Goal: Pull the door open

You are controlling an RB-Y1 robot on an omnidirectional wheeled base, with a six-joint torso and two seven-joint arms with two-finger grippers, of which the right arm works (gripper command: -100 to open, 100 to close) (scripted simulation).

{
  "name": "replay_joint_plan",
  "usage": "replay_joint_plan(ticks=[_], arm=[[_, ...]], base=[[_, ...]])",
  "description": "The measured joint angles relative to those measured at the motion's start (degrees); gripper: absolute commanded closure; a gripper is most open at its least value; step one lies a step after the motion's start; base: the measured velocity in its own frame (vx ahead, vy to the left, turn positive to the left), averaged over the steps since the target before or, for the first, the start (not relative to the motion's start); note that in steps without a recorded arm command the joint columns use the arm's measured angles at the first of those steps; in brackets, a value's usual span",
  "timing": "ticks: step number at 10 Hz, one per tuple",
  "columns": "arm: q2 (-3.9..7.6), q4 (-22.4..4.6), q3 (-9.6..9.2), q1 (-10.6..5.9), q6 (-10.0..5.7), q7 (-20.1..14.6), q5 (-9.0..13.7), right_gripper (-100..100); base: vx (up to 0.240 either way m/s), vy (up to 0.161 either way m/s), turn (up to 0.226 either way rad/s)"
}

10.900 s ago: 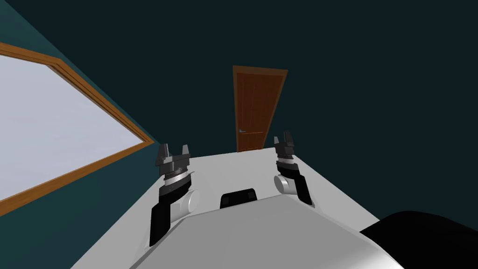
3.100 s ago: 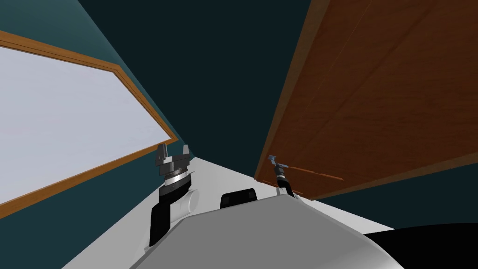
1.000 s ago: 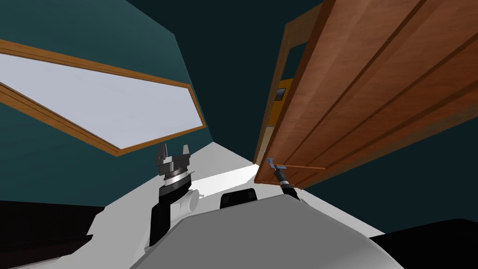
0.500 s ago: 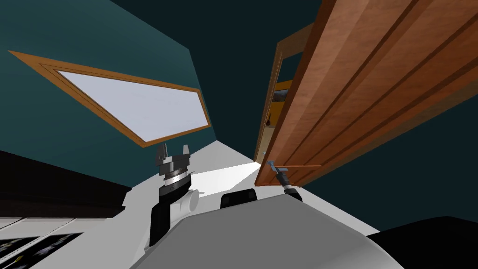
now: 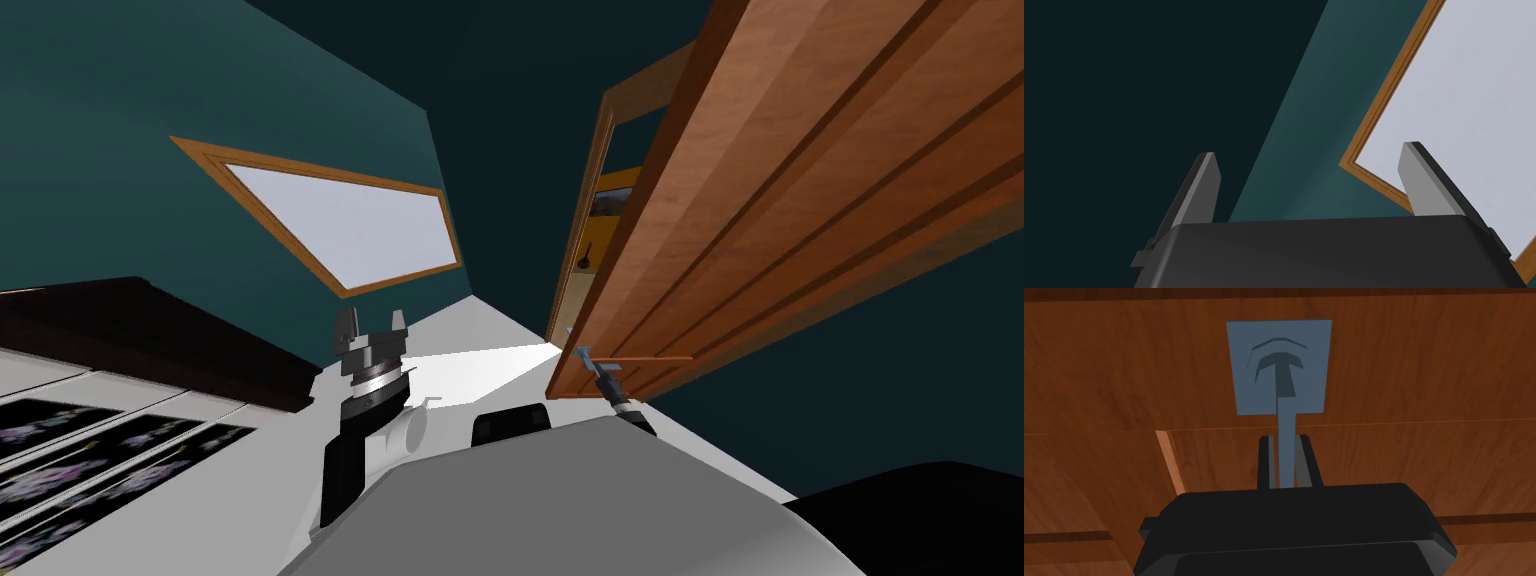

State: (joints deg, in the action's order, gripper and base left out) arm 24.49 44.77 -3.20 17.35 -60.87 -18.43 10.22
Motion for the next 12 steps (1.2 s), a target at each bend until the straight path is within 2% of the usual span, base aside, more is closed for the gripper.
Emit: replay_joint_plan(ticks=[3,4,7,12], arm=[[0.92,-1.6,-0.98,1.06,-3.2,-1.1,-0.3,100],[1.28,-1.0,-1.18,1.8,-3.52,-1.3,-0.3,100],[1.63,-1.4,-1.49,2.12,-4.13,-1.6,-0.4,100],[2.39,-3.8,-2.62,2.06,-7.29,-2.6,-0.6,100]], base=[[-0.206,-0.042,0.158],[-0.107,-0.018,0.028],[-0.172,-0.053,0.144],[-0.201,-0.046,0.15]])
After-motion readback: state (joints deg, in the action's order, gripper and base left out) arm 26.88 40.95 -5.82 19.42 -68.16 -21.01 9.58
